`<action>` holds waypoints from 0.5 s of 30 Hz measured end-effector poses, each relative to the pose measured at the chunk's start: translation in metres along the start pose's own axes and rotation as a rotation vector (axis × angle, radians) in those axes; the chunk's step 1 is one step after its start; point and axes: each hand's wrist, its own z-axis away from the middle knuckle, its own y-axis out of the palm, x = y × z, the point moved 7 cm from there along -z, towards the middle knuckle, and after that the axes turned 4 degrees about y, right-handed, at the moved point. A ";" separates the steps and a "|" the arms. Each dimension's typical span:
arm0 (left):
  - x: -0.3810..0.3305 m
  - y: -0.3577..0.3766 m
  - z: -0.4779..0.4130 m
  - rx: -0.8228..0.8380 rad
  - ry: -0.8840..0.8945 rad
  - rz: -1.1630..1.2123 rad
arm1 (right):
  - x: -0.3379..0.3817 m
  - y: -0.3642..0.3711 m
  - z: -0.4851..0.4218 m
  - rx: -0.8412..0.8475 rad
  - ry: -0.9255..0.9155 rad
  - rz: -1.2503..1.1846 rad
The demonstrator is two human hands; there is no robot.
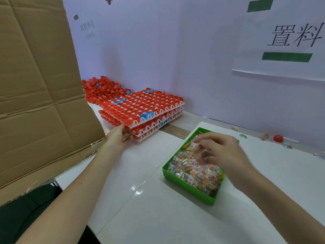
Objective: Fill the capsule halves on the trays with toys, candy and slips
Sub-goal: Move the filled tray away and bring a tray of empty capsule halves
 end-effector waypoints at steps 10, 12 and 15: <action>0.012 -0.004 -0.009 0.028 0.046 0.045 | -0.004 0.124 -0.173 -0.018 0.444 -0.290; 0.011 -0.006 -0.012 0.046 0.042 0.032 | -0.010 0.129 -0.186 -0.069 0.442 -0.272; 0.009 -0.008 -0.015 0.061 0.043 0.003 | -0.019 0.132 -0.196 -0.128 0.465 -0.291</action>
